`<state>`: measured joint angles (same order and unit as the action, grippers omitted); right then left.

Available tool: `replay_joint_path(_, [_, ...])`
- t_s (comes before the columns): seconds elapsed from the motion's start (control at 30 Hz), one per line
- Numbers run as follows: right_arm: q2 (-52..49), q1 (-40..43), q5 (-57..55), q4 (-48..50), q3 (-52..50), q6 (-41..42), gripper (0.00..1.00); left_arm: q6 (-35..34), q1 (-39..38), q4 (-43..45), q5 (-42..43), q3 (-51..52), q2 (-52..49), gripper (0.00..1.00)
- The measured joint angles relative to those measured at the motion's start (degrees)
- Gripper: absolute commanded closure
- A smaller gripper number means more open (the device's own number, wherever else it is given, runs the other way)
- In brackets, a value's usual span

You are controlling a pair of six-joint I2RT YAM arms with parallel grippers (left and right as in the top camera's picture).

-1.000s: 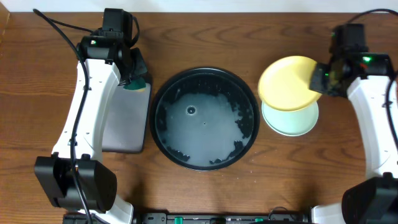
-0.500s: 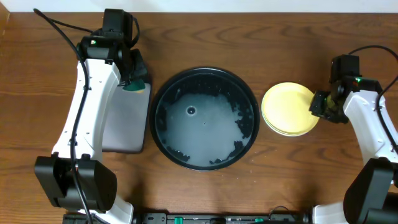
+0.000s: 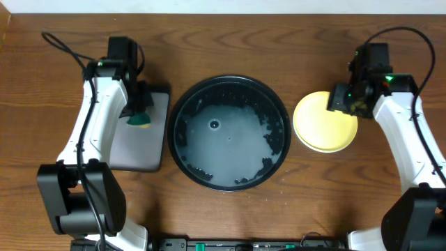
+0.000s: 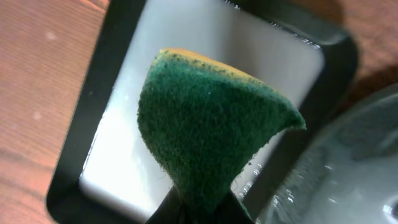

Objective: Clean dirty plates on tray and stack at the side

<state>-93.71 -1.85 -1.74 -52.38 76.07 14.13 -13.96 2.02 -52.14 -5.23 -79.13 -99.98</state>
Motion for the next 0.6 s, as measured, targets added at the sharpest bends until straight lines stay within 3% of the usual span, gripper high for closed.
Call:
replay_joint_path(0.03, [0.00,-0.74,0.07,-0.02,0.00,-0.13,0.27,0.72,0.26,1.05,0.35,1.20,-0.02,0.92])
replay_joint_path(0.07, [0.00,-1.16,0.17,-0.07,0.00,-0.13,0.26,1.33,0.44,3.28,0.61,2.89,-0.02,0.85])
replay_joint_path(0.1, [0.00,-1.68,0.26,0.00,0.02,-0.15,0.25,2.08,0.48,5.25,0.83,4.50,-0.04,0.72])
replay_joint_path(0.23, [0.00,-2.14,0.31,-0.28,0.02,-0.15,0.23,3.19,0.46,8.94,1.49,7.80,-0.04,0.41])
replay_joint_path(0.4, [0.00,-2.78,0.31,-0.26,0.02,-0.15,0.18,3.80,0.46,9.11,1.88,8.28,-0.04,0.30])
replay_joint_path(0.5, [0.00,-3.10,0.39,-0.44,0.07,-0.31,0.08,3.69,0.46,8.52,1.88,8.28,-0.02,0.27])
replay_joint_path(0.53, [0.00,-3.10,0.44,-0.87,0.31,-0.31,0.01,3.69,0.46,7.96,1.88,8.24,0.02,0.27])
replay_joint_path(0.6, [0.00,-3.10,0.44,-1.38,1.36,-0.59,0.01,3.41,0.46,5.60,1.88,8.15,0.55,0.26])
